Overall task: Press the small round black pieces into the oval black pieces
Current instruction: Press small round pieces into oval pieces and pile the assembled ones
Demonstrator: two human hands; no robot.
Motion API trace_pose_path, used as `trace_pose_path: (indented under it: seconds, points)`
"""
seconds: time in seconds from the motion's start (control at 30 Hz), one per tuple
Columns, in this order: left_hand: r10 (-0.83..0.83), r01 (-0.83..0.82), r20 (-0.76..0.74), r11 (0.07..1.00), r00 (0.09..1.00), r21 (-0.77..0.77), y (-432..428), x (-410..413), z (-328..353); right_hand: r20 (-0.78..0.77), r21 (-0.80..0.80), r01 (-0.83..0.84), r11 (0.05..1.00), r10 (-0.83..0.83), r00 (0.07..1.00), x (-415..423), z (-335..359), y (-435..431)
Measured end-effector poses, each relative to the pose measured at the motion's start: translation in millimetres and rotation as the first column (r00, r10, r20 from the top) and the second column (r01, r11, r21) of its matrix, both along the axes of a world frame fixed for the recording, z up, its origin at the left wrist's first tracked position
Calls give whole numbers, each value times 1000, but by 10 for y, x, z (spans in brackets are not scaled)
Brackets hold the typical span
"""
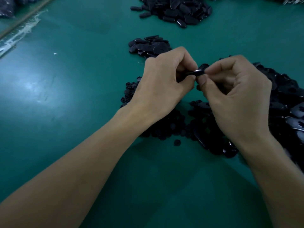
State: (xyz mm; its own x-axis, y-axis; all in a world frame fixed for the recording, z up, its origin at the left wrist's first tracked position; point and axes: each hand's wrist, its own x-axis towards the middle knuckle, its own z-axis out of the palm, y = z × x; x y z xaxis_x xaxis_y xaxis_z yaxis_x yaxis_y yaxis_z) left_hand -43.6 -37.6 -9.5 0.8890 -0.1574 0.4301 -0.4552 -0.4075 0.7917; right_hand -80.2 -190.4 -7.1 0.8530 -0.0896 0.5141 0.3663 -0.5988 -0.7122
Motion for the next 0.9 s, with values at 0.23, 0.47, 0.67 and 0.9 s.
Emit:
trace_pose_path:
  seconds: [0.23,0.47,0.67,0.9]
  points:
    - [-154,133,-180,983,971,-127,45,17,79,-93,53,-127,991,131,987,80,8,-112]
    - [-203,143,-253,961,946,-236,73,23,112,-100,224,-164,961,190,977,92,19,-131]
    - [-231,163,-265,953,936,-254,80,34,104,-113,237,-166,957,197,974,97,18,-153]
    - [-243,178,-275,954,930,-239,98,30,104,-143,208,-144,968,176,974,105,30,-172]
